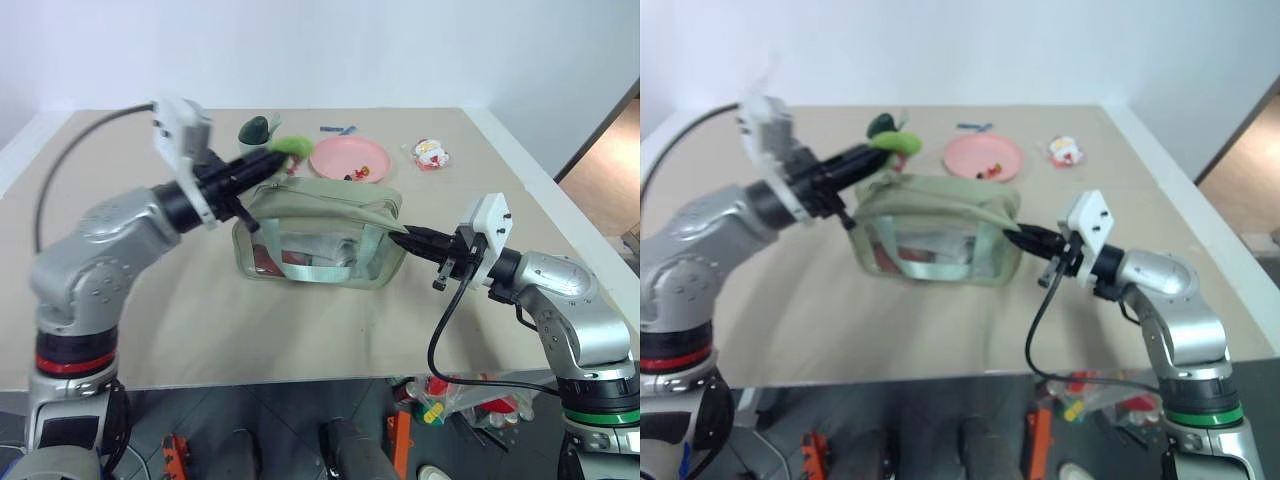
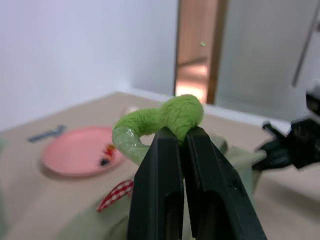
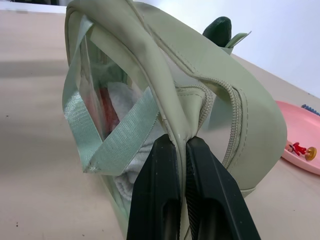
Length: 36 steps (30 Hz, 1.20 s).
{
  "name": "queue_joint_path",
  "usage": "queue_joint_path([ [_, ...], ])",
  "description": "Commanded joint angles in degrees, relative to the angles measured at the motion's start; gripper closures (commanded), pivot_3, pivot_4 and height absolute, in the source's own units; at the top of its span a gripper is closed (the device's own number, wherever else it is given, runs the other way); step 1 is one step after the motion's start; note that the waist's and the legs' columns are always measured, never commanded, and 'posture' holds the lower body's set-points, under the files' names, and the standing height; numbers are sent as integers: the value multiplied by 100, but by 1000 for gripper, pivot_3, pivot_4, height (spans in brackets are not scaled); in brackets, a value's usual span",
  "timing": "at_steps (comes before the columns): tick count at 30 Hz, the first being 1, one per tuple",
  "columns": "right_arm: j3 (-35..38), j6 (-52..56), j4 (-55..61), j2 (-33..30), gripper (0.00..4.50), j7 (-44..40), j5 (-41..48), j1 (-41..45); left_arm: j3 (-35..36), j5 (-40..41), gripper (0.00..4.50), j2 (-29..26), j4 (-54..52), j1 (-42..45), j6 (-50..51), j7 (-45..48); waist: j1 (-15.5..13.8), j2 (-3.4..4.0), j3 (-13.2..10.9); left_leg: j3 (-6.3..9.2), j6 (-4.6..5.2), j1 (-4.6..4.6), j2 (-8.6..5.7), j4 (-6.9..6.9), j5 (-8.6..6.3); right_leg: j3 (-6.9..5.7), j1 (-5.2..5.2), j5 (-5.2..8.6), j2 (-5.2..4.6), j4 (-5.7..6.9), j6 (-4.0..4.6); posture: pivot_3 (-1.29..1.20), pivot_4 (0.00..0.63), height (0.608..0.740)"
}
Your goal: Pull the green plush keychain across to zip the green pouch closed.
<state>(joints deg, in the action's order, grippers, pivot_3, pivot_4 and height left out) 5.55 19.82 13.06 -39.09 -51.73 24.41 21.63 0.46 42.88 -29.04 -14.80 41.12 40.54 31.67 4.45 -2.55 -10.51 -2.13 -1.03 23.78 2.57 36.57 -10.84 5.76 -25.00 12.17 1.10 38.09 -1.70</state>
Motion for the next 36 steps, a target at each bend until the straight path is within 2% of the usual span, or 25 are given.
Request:
queue_joint_path([
  [1,-49,-21,3,-56,4500,-64,-36,8,-300,-363,4452,14,160,235,-193,336,7,0,0,-1,0,0,0,-2,0,2,-1,-1,0,0,-1,0,150,740],
  [6,-11,-52,49,-83,4500,-48,-57,-70,-401,-559,4452,-68,211,162,-281,876,4,0,0,3,0,0,2,-8,0,-1,-3,-9,2,0,-17,0,150,740],
  [7,-12,-61,56,-83,4500,-43,-64,-86,-350,-547,3757,-68,216,177,-338,989,4,0,0,3,0,1,2,-8,0,-1,-3,-8,2,0,-16,0,150,740],
  [11,-24,-84,85,-78,4500,-19,-64,-114,-130,-447,2519,-209,199,308,-241,1222,3,0,0,1,0,0,1,-6,0,2,-1,-1,0,0,-5,0,150,740],
  [13,-31,-94,86,-84,4500,-25,-67,-111,-34,-395,1765,-387,130,350,-92,1312,3,0,0,1,0,0,1,-4,0,2,-1,2,0,0,0,0,150,740],
  [18,-72,-102,45,-103,4500,-57,-83,-44,369,-259,18,-1230,-407,-29,285,1524,17,1,0,1,0,-2,4,-7,0,1,-3,2,2,2,2,0,150,740],
  [21,-76,-108,14,-118,4500,-80,-74,-19,828,-137,18,-1647,-918,-693,451,1447,23,1,0,-3,-1,-3,7,-14,-1,2,-5,4,0,1,0,0,150,740],
  [24,-83,-119,-6,-135,4500,-106,-74,-14,1035,-113,18,-1713,-1315,-1381,437,1336,5,0,0,2,-2,-1,8,-16,-1,-8,-5,12,-2,1,7,0,150,740],
  [28,-107,-126,-16,-146,4500,-136,-84,0,1119,-80,18,-1537,-1633,-1946,456,975,0,-2,0,0,-1,-3,6,-9,-1,-8,0,13,-9,0,11,0,150,740],
  [30,-118,-120,-7,-150,4500,-143,-90,13,1126,-339,18,-1370,-1582,-2136,227,700,-1,-2,0,-1,-1,-3,5,-3,0,-9,1,11,-10,0,9,0,150,740],
  [36,-127,-117,-16,-178,4500,-155,-106,47,1140,-691,18,-672,-1222,-2260,-375,151,-1,-3,0,-4,0,-18,4,-3,0,-5,12,8,-9,1,11,0,150,740],
])
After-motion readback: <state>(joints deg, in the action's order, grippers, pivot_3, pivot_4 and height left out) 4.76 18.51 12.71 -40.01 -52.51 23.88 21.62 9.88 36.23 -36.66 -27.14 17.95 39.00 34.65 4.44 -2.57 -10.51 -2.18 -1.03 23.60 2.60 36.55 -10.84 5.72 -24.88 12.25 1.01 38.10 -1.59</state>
